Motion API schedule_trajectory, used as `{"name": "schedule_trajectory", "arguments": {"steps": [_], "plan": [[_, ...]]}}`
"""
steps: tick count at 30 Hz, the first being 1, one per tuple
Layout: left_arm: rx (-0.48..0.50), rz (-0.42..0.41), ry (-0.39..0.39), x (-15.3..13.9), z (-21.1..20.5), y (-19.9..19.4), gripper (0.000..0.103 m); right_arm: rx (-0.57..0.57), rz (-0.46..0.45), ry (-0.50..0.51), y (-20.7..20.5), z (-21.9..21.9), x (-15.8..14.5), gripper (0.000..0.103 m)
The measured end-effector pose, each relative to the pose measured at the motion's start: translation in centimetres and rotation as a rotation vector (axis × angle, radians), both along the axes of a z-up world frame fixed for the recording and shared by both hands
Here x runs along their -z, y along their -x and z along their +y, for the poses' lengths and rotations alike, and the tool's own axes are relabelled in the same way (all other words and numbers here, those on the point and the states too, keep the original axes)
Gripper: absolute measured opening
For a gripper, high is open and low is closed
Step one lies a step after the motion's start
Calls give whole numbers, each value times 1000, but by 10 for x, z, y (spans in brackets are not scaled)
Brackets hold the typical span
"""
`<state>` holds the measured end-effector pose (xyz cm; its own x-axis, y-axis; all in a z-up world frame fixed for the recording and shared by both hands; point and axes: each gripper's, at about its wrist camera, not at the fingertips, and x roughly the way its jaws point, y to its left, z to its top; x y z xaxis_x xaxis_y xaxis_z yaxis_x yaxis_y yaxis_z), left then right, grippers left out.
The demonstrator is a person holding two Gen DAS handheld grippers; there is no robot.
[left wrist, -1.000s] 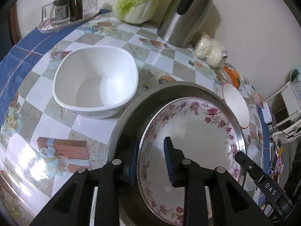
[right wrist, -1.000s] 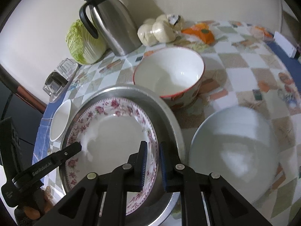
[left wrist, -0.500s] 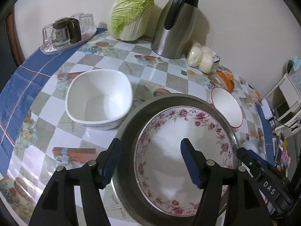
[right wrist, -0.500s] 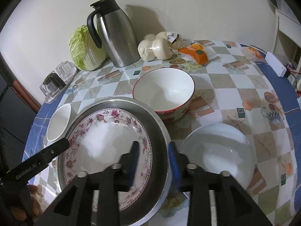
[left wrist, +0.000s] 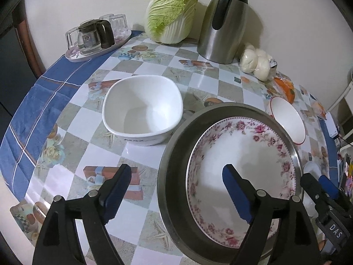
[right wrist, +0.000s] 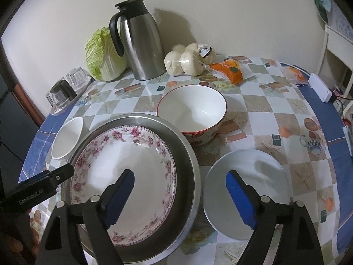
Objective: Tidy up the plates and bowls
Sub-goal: 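Raise both grippers off the plate and move toward the red-rimmed bowl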
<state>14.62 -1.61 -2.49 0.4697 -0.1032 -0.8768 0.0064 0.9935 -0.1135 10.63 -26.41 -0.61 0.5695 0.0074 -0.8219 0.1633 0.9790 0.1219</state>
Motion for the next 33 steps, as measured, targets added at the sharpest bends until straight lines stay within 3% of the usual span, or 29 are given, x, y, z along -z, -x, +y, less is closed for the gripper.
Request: {"name": "schedule_trajectory", "arguments": {"steps": [3,9,13,22,33], "plan": [[-4,-2,-6,0,0,2,93,1,6,2,2,0,0,100],[-16,-9,-13,-2,1,5,94,-2,-2,10,6,0,-5,103],[-18,-19,-27,-6,1,7,100,8,-9,13,9,-1,-9,103],[-20,-91,-10,-16,0,15,100,33,-45,7,18,-7,-18,103],[-12,-129,61,-25,-7,10,100,59,-50,8,11,-23,-33,103]]}}
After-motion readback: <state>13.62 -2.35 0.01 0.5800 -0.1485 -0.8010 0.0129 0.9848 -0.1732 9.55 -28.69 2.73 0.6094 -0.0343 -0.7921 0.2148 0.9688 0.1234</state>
